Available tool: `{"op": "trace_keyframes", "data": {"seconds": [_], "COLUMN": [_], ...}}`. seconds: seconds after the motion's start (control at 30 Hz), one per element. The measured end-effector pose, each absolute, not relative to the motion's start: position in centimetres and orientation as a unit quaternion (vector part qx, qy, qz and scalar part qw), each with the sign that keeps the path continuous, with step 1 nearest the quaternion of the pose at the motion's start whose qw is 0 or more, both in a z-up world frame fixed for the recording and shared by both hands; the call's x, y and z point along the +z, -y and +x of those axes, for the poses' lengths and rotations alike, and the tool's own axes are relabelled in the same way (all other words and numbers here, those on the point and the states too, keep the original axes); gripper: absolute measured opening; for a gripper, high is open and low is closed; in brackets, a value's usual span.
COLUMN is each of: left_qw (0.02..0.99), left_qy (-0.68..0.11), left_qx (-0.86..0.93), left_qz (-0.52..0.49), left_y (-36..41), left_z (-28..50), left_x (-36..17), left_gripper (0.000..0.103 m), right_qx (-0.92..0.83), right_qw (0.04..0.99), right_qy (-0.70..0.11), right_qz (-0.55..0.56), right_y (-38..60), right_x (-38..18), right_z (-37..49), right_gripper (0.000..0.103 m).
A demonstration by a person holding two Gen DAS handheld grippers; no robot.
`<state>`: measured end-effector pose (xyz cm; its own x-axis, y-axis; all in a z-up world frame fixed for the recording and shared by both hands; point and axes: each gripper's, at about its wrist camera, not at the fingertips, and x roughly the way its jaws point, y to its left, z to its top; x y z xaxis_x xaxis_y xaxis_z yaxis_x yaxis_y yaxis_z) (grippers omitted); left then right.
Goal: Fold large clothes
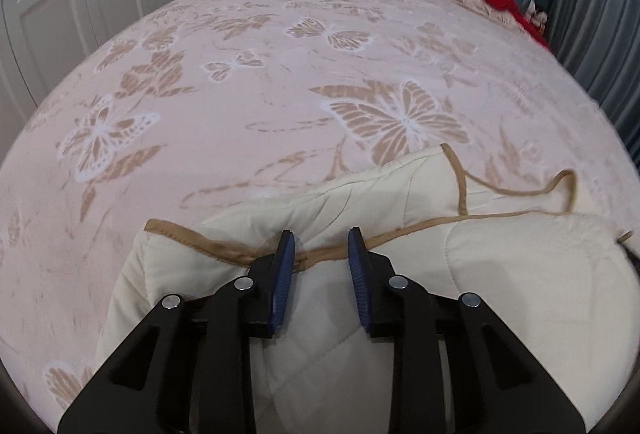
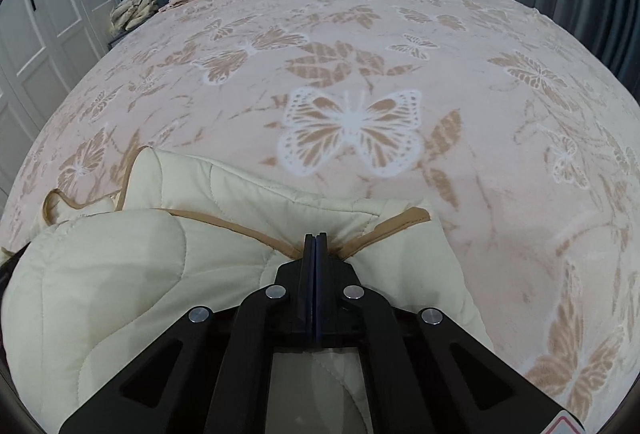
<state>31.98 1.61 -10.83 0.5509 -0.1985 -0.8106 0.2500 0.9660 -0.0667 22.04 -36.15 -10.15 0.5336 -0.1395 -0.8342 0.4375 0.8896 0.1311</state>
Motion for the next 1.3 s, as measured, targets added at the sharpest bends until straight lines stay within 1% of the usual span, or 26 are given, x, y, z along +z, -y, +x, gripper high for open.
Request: {"op": "trace_keyframes", "data": {"seconds": [0.3, 0.37, 0.4, 0.47, 0.5, 0.53, 0.6, 0.7, 0.73, 0.83, 0.9, 1.07, 1.17, 1.23, 1.3], "left_qw": [0.881, 0.879, 0.877, 0.881, 0.888, 0.896, 0.9, 0.902, 0.9, 0.892, 0.888, 0.858, 0.843, 0.829, 0.811], "left_qy": [-0.455, -0.459, -0.462, -0.452, -0.438, -0.422, -0.413, -0.413, -0.417, -0.434, -0.443, -0.48, -0.495, -0.496, -0.499], "left_qx": [-0.125, -0.127, -0.129, -0.138, -0.138, -0.135, -0.136, -0.126, -0.125, -0.116, -0.1, -0.089, -0.105, -0.132, -0.163], "left_qz": [0.032, 0.031, 0.03, 0.015, 0.004, -0.003, -0.009, -0.008, -0.01, -0.045, -0.071, -0.16, -0.185, -0.224, -0.256], "left_y": [-1.5, -1.5, -1.7, -2.4, -3.0, -3.6, -4.2, -5.4, -5.9, -9.6, -12.3, -18.6, -19.7, -19.9, -19.3], "left_z": [32.2, 32.1, 32.0, 31.2, 30.3, 29.4, 28.0, 26.2, 25.8, 23.7, 22.3, 19.2, 18.4, 18.1, 18.3], "left_x": [-11.2, -10.9, -10.4, -8.6, -7.3, -6.2, -4.8, -3.3, -3.0, -2.8, -3.2, -5.9, -8.1, -9.0, -9.8], "left_gripper": [0.027, 0.027, 0.028, 0.038, 0.049, 0.056, 0.057, 0.058, 0.063, 0.071, 0.074, 0.075, 0.076, 0.079, 0.079], "right_qx": [-0.18, -0.192, -0.18, -0.146, -0.126, -0.107, -0.079, -0.042, -0.037, -0.026, -0.029, -0.033, -0.033, -0.034, -0.033], "right_qw": [0.858, 0.86, 0.869, 0.883, 0.89, 0.894, 0.896, 0.891, 0.89, 0.883, 0.877, 0.855, 0.849, 0.849, 0.85], "right_qy": [-0.456, -0.453, -0.436, -0.417, -0.413, -0.412, -0.418, -0.434, -0.437, -0.451, -0.461, -0.499, -0.506, -0.509, -0.51], "right_qz": [0.151, 0.136, 0.148, 0.157, 0.149, 0.139, 0.126, 0.124, 0.124, 0.128, 0.13, 0.139, 0.146, 0.134, 0.127], "right_y": [35.4, 34.2, 33.4, 30.6, 28.7, 26.7, 23.9, 19.8, 19.0, 16.6, 15.7, 15.0, 15.1, 14.8, 14.6], "right_x": [-9.7, -7.3, -5.7, -2.6, -1.4, -0.5, -0.1, -0.5, -0.6, -1.2, -1.5, -4.5, -6.0, -7.0, -7.4], "right_z": [22.4, 22.1, 21.4, 20.5, 20.2, 20.3, 20.7, 21.3, 21.3, 21.1, 20.8, 20.4, 20.5, 20.7, 20.9], "right_gripper": [0.0, 0.009, 0.009, 0.009, 0.009, 0.009, 0.009, 0.009, 0.009, 0.009, 0.009, 0.009, 0.003, 0.002, 0.001]}}
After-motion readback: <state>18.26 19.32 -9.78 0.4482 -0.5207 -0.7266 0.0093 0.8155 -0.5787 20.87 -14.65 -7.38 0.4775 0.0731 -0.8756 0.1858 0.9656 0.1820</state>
